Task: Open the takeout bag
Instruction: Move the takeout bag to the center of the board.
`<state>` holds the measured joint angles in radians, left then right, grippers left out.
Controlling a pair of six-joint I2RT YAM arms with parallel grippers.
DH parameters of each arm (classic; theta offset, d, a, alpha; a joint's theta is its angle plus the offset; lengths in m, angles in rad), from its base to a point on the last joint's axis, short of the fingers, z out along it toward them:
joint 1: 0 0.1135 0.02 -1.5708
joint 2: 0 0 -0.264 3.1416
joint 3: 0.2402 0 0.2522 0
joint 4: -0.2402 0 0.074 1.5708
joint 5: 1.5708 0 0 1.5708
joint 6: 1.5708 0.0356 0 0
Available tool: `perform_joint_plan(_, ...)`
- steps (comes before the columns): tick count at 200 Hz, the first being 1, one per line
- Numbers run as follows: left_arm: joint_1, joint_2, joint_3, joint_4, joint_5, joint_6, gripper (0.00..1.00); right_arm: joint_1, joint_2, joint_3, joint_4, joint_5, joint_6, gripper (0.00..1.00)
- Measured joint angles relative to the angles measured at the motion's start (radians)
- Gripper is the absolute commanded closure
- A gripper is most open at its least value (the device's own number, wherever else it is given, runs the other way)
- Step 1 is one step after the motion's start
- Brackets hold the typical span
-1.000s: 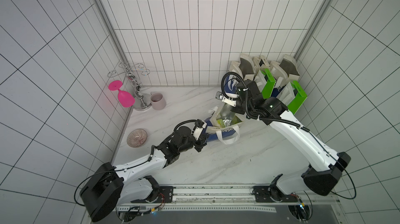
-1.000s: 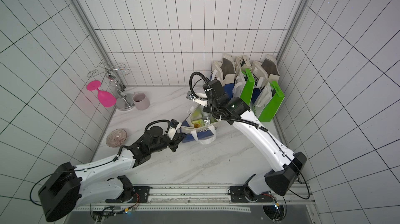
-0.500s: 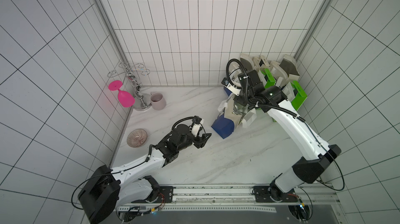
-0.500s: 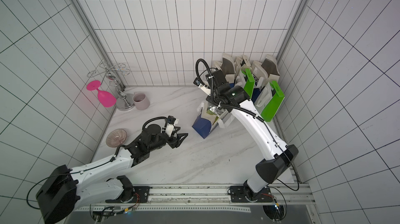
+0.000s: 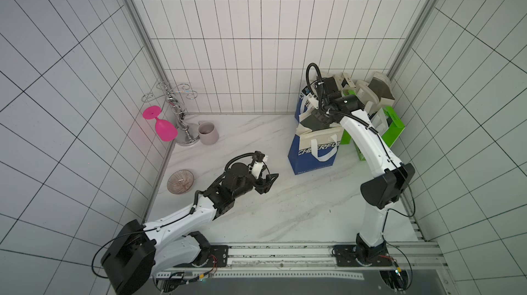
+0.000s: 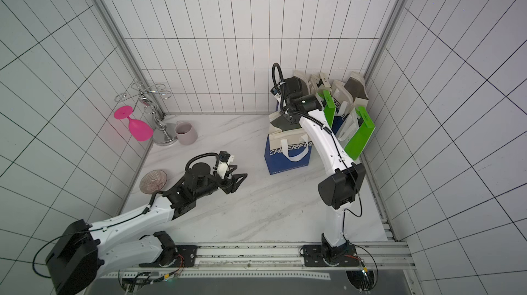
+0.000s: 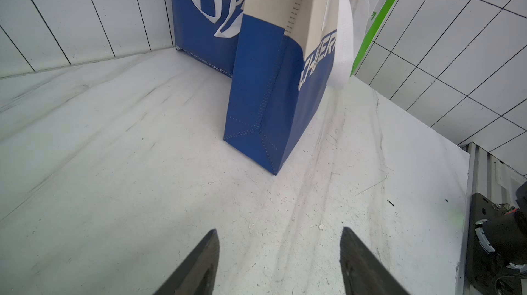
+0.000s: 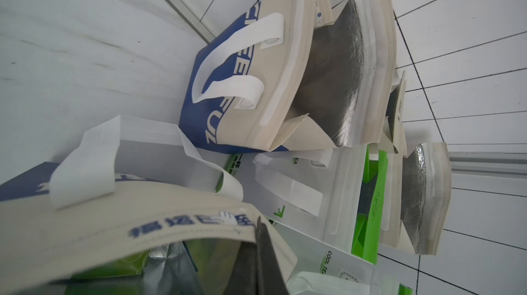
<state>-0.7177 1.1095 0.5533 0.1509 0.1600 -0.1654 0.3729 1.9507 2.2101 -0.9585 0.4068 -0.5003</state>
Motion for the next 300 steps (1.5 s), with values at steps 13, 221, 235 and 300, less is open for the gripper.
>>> perform_joint_plan(13, 0.0, -0.001, 0.0, -0.002, -0.008, 0.0, 0.31, -0.023, 0.02, 0.014, 0.018, 0.001, 0.008, 1.0)
perform_joint_plan(221, 0.172, -0.222, -0.219, 0.298, -0.703, 0.155, 0.12, -0.05, -1.007, -1.326, 0.778, -0.049, 0.442, 0.48)
perform_joint_plan(235, 0.218, -0.186, -0.239, 0.348, -0.746, 0.181, 0.12, -0.05, -1.019, -1.479, 0.875, -0.001, 0.47, 0.48)
perform_joint_plan(300, 0.416, 0.116, -0.283, 0.628, -0.716, 0.237, 0.12, -0.063, -0.825, -1.822, 1.347, 0.199, 0.501, 0.46)
